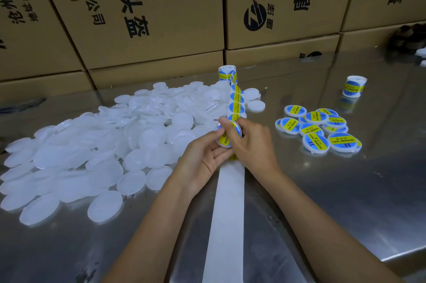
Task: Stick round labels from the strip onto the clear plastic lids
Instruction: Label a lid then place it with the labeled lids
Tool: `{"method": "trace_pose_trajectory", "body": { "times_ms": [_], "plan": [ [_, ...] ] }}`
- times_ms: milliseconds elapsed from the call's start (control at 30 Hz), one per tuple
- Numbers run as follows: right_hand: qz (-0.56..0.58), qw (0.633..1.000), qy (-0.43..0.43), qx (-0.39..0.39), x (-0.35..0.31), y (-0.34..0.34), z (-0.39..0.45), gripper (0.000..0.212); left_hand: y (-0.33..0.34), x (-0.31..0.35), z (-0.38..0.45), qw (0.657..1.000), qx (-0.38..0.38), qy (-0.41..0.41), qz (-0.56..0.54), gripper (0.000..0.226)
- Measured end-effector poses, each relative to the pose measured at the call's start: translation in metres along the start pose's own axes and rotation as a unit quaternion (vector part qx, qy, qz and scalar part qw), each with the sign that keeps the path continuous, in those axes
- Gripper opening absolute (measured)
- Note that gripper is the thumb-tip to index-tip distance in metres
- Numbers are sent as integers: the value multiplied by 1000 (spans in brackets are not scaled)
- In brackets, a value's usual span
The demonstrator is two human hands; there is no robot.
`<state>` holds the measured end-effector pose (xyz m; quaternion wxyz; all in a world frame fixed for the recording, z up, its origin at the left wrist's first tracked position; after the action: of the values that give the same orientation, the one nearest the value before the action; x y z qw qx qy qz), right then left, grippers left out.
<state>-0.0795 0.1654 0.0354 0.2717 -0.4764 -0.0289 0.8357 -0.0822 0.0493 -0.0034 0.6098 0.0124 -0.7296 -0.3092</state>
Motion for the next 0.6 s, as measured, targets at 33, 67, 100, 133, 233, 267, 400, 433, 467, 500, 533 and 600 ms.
{"method": "trace_pose_trajectory", "body": {
  "times_ms": [33,67,100,133,233,267,400,433,467,500,533,600],
  "plan": [
    [0,1000,3,2,-1,-1,0,58,0,-1,1,1000,3,7,17,28],
    [-1,1000,5,3,-1,-2,1,58,-1,-1,1,999,6,15,29,29],
    [-2,1000,8,5,0,-3,1,59,-1,-2,2,999,10,20,35,31],
    [-4,1000,11,5,1,-4,2,59,-2,-2,2,999,16,24,38,35],
    [10,1000,8,0,1,-5,4,57,-6,-1,3,998,36,36,39,44],
    [17,1000,10,-1,2,-5,4,56,-7,0,3,998,40,41,36,45],
    [37,999,27,-19,9,-2,4,53,-6,3,3,997,51,64,12,40],
    [11,999,30,-43,10,3,2,51,-7,5,3,996,62,71,10,37],
    [-32,997,30,-69,11,8,0,52,-9,6,2,994,75,79,8,34],
    [-75,993,30,-90,12,12,-3,54,-11,6,1,993,88,84,5,32],
    [-108,989,26,-100,13,15,-5,55,-13,7,0,991,99,88,1,31],
    [-134,986,16,-98,11,16,-5,55,-14,6,-2,990,113,89,-3,29]
  ]
}}
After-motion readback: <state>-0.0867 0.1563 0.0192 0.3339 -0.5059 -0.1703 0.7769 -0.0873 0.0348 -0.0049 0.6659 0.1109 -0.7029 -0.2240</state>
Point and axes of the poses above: each hand's wrist, its own z-axis towards the middle knuckle, its own y-axis out of the palm, x = y × z, the point moved 9 cm from there along z, towards the middle knuckle, and after that the axes turned 7 degrees about z, right-handed, at the moved point
